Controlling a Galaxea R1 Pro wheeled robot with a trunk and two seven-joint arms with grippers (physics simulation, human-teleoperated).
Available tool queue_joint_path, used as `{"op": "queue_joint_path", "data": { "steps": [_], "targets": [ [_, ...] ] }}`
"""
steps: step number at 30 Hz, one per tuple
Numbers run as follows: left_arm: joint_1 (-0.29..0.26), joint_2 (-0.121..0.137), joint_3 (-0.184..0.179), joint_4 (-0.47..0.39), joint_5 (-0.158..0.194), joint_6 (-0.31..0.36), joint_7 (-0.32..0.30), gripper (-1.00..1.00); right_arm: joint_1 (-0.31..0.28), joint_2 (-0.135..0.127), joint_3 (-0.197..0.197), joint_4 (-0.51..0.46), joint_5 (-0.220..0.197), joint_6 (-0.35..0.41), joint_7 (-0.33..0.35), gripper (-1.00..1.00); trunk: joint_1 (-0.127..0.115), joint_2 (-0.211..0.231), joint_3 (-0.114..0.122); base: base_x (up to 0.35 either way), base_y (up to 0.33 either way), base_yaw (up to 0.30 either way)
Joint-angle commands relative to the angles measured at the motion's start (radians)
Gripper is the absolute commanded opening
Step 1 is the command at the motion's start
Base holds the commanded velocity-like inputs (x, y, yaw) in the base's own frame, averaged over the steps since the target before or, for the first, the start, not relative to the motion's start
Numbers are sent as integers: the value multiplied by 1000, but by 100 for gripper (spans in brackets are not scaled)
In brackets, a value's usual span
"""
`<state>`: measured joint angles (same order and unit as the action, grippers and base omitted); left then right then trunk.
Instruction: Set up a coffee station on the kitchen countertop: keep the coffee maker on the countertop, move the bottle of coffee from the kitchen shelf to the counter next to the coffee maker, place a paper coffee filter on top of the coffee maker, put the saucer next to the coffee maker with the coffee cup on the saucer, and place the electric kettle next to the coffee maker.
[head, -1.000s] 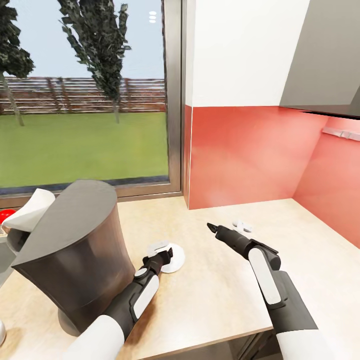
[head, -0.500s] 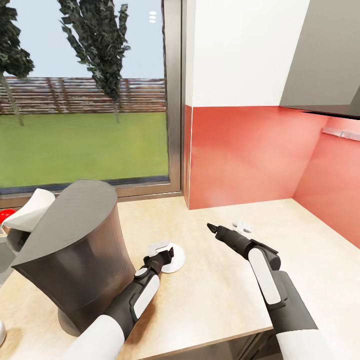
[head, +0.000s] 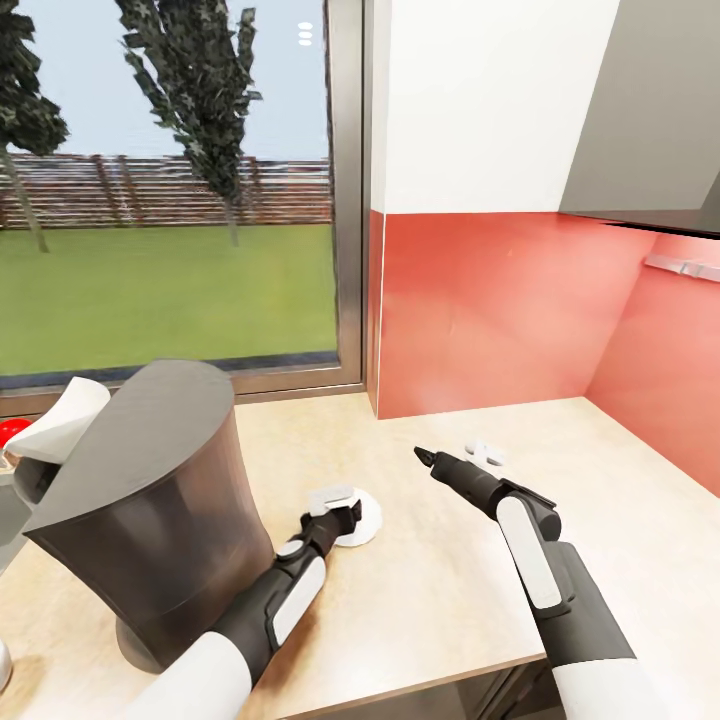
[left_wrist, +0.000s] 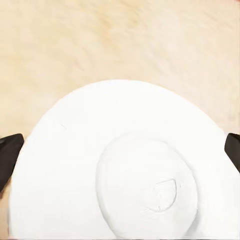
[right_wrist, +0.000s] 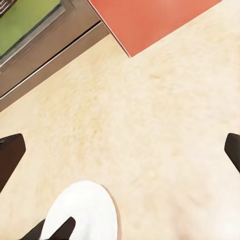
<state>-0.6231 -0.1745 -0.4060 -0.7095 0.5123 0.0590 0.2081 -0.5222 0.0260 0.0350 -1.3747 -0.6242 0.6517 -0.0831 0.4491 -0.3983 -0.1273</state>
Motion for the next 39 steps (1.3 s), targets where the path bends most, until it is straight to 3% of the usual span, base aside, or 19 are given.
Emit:
{"op": "queue_joint_path", "data": {
  "steps": [1,10,14,16,19,20,24,39],
  "targets": [
    [0,0,-10,40,25,7,2,100,-1,0,0,-1,-10,3,-9,100,1,-2,-2,0,0,0],
    [1,0,-34,38,28,9,-78,100,-1,0,0,1,-8,3,-9,100,1,-2,-2,0,0,0],
    [1,0,-63,38,32,11,-93,100,-1,0,0,3,-8,3,-9,100,1,-2,-2,0,0,0],
    [2,0,-78,37,48,12,-105,100,-1,0,0,10,-8,3,-9,100,1,-2,-2,0,0,0],
    [1,0,-156,34,122,13,-144,100,-1,1,0,37,-12,3,-8,100,1,-2,-2,0,0,0],
    [0,0,-165,32,129,13,-146,100,-1,1,0,38,-12,3,-8,100,1,-2,-2,0,0,0],
    [21,8,-162,4,103,-6,-139,100,1,23,-1,27,1,6,-21,100,1,-2,-2,0,0,0],
    [24,27,-156,-11,75,8,-136,100,1,10,0,42,1,6,-22,100,1,-2,-2,0,0,0]
  ]
}}
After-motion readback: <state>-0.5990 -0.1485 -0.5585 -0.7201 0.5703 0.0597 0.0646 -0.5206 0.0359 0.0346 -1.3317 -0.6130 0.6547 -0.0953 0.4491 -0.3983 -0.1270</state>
